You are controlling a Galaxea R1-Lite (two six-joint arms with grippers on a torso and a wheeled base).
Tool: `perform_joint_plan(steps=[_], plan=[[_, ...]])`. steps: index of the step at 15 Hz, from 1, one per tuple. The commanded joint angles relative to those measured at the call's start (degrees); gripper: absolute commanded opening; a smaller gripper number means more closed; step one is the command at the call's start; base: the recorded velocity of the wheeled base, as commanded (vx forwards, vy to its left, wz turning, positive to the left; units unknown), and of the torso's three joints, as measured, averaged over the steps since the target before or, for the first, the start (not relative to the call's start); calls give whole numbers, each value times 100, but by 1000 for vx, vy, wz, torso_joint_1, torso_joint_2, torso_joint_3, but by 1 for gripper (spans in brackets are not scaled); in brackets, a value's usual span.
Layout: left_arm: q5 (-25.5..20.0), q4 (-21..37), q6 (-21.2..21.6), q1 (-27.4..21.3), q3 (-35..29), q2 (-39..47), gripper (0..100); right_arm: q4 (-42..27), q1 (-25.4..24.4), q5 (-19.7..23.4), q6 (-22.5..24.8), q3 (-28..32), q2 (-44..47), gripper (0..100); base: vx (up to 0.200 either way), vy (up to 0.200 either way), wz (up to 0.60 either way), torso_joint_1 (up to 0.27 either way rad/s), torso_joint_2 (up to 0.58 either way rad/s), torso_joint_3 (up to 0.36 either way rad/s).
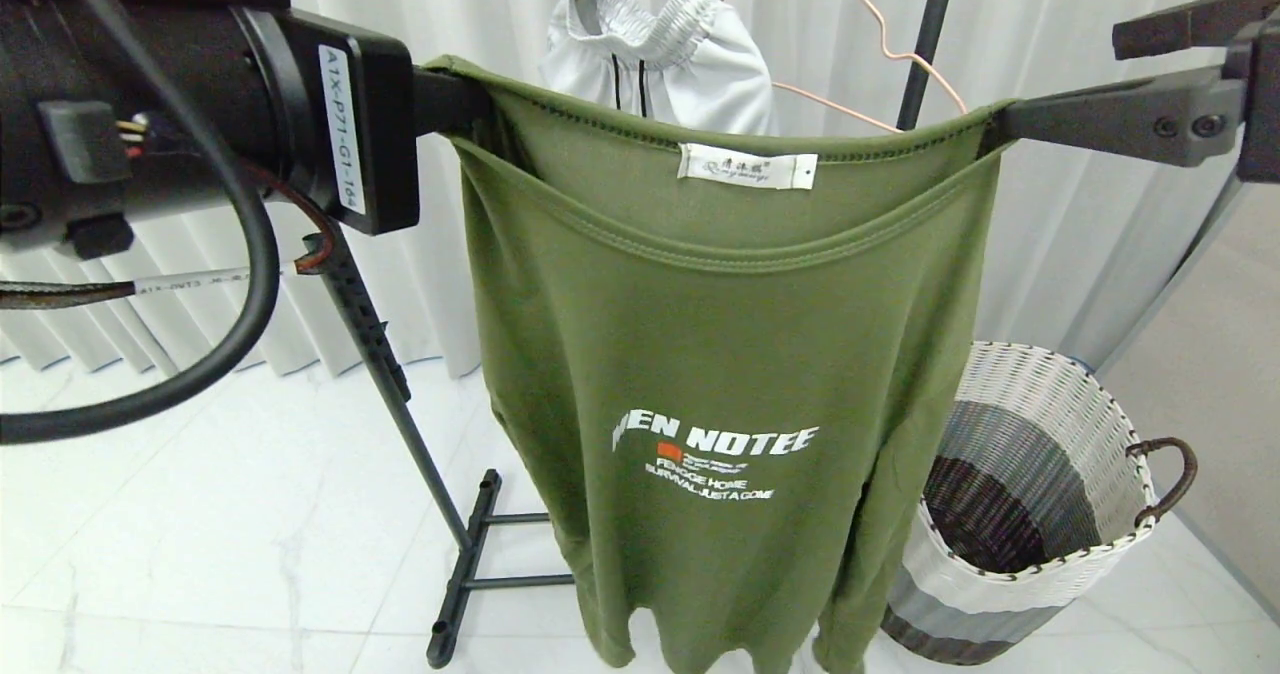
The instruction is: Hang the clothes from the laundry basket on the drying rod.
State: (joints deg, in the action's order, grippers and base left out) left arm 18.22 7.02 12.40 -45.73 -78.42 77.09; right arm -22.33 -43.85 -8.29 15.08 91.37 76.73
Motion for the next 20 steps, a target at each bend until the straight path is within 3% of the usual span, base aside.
perform_joint_plan(steps=[1, 3, 5, 7, 9, 11, 17, 20], plan=[[155, 1, 26, 328, 46, 7, 0, -113, 52, 12, 13, -181, -281, 100, 0, 0, 0, 0, 0, 0], [199, 1, 193, 697, 108, -10, 0, -588, 61, 240, -14, -198, -510, 100, 0, 0, 0, 0, 0, 0], [199, 1, 202, 767, 205, -72, 0, -632, 228, 337, -14, -286, -562, 100, 0, 0, 0, 0, 0, 0], [199, 1, 210, 749, 415, -203, 0, -649, 641, -50, 83, -532, -536, 100, 0, 0, 0, 0, 0, 0], [199, 1, 210, 749, 582, -353, 0, -614, 948, -929, 461, -981, -562, 100, 0, 0, 0, 0, 0, 0], [199, 1, 210, 749, 626, -423, 0, -570, 1001, -1193, 531, -1244, -624, 100, 0, 0, 0, 0, 0, 0], [208, 10, 219, 758, 688, -441, 0, -518, 1028, -1562, 637, -1605, -721, 100, 0, 0, 0, 0, 0, 0], [199, 1, 465, 767, 864, -555, 0, -43, 1045, -1483, 329, -1921, -844, 100, 0, 0, 0, 12, -32, -30]])
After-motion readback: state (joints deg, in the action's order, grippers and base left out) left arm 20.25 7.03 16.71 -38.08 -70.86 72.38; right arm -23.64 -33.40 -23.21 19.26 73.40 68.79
